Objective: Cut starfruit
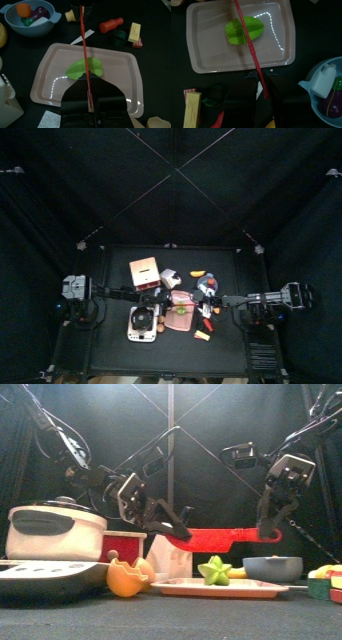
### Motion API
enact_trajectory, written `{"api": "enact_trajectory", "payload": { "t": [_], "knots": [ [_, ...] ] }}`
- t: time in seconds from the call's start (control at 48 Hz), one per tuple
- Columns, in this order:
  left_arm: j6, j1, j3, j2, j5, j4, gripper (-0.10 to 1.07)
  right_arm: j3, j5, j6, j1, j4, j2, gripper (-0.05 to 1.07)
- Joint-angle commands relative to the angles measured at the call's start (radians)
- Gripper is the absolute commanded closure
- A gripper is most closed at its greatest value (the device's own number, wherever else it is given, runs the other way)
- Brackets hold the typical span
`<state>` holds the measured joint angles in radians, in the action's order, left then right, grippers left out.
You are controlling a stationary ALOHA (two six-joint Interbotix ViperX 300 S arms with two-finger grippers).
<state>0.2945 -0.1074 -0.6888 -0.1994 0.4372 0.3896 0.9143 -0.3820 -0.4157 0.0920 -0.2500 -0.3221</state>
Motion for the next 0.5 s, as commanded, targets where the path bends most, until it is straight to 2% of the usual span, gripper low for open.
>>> {"api": "enact_trajectory", "payload": {
  "t": [0.0,0.479],
  "knots": [
    [0.002,0.012,0.021,0.009,-0.009,0.002,0.72,-0.011,0.008,-0.002,0.014,-0.002,-0.005,0.47],
    [0.005,0.015,0.021,-0.009,-0.021,0.002,0.72,-0.011,0.008,-0.003,0.017,0.002,0.038,0.47]
  ]
}}
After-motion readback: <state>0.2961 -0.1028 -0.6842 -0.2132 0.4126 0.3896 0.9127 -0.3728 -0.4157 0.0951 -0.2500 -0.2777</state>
